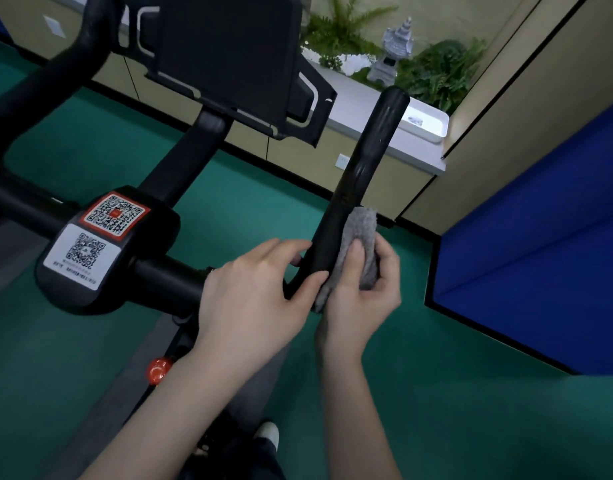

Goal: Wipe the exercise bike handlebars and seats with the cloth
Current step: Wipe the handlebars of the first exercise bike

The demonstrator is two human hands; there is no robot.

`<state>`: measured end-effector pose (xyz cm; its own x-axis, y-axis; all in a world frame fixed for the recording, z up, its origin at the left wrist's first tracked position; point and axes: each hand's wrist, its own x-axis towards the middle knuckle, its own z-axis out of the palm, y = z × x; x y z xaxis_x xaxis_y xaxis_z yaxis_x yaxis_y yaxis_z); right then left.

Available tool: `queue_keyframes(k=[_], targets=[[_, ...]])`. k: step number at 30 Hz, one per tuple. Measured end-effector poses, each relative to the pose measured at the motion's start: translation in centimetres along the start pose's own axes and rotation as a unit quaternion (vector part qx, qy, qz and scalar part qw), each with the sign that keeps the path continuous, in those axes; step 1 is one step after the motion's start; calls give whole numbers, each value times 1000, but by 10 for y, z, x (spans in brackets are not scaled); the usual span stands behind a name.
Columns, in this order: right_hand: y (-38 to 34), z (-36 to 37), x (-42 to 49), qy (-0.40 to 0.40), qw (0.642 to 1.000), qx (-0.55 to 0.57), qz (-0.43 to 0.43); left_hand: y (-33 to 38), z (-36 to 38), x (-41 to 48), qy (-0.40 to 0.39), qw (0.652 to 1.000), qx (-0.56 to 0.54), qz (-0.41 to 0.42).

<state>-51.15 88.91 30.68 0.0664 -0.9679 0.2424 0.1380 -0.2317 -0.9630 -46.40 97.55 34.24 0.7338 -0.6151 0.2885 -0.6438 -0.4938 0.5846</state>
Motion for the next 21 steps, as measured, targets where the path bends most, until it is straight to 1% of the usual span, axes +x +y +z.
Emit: queue_keyframes(k=[3, 6, 10, 13, 16, 18, 21], targets=[[4, 9, 12, 28, 996, 32, 76, -2, 2, 0, 3, 1000, 5, 5], [9, 12, 17, 25, 987, 81, 138, -4, 1, -2, 1, 1000, 7, 12], [13, 5, -2, 7, 953, 161, 256, -4, 0, -2, 0, 1000, 17, 14], [9, 1, -13, -31, 921, 209, 327, -3, 0, -3, 3, 1000, 15, 6], [6, 5, -3, -88, 897, 228, 368, -3, 0, -3, 5, 1000, 14, 3], [7, 8, 2, -113, 881, 236, 394, -4, 0, -3, 8, 1000, 12, 0], [5, 2, -4, -148, 845, 271, 437, -4, 0, -4, 7, 1000, 11, 2]])
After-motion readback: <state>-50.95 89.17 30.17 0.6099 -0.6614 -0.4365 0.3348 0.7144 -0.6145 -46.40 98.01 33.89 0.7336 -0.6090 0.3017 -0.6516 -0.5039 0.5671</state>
